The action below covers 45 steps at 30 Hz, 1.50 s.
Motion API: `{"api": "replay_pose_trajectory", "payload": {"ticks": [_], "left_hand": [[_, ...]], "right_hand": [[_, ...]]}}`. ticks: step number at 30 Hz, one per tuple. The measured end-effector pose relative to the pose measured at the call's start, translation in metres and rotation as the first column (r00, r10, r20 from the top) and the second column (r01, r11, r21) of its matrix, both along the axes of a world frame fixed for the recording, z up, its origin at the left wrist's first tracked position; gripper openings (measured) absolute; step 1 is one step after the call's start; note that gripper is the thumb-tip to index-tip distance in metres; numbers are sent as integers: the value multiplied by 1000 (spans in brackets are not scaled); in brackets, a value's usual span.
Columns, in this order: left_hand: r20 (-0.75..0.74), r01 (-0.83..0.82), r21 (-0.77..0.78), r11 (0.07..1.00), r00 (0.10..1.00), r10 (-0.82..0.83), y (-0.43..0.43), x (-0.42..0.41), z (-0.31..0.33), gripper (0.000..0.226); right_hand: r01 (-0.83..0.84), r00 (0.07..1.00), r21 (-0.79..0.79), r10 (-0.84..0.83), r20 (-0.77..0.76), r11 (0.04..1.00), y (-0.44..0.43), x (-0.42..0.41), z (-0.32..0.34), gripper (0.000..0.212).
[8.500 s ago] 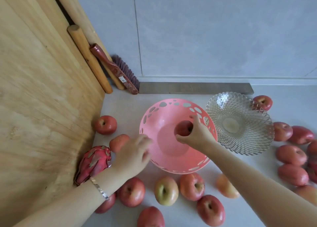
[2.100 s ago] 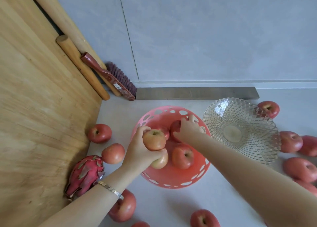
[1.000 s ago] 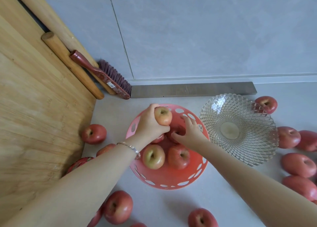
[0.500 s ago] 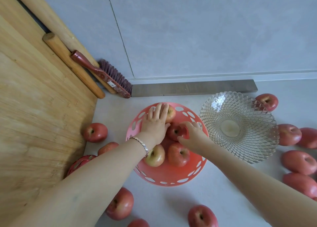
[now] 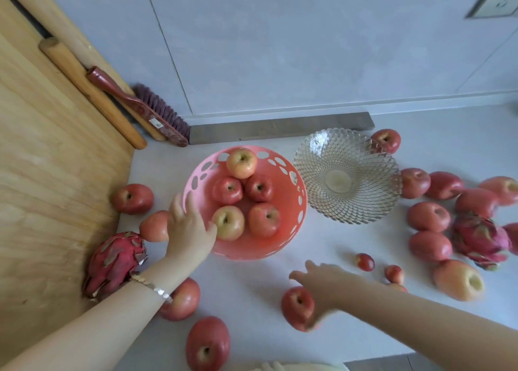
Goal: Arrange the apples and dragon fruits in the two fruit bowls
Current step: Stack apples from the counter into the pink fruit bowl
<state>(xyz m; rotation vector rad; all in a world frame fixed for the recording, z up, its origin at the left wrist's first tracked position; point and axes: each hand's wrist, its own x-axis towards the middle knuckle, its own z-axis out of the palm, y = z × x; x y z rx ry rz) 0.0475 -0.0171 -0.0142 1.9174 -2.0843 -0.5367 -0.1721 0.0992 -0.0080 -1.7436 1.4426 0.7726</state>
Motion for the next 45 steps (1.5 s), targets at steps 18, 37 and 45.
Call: {"api": "replay_pose_trajectory", "payload": {"ticks": [18,37,45], "left_hand": [[-361,-99,294,951,909,206,13,16,-12,33],[-159,-61,458,887,976,149,54,31,-15,80],[-134,-19,448,894,987,88,53,33,-14,79]], "right_hand": [[545,811,-313,-395,431,778,-51,-11,78,61],[199,977,-587,-112,182,784,-85,-9,19,79],[226,970,-598,-232,68,769,-87,7,19,61]]}}
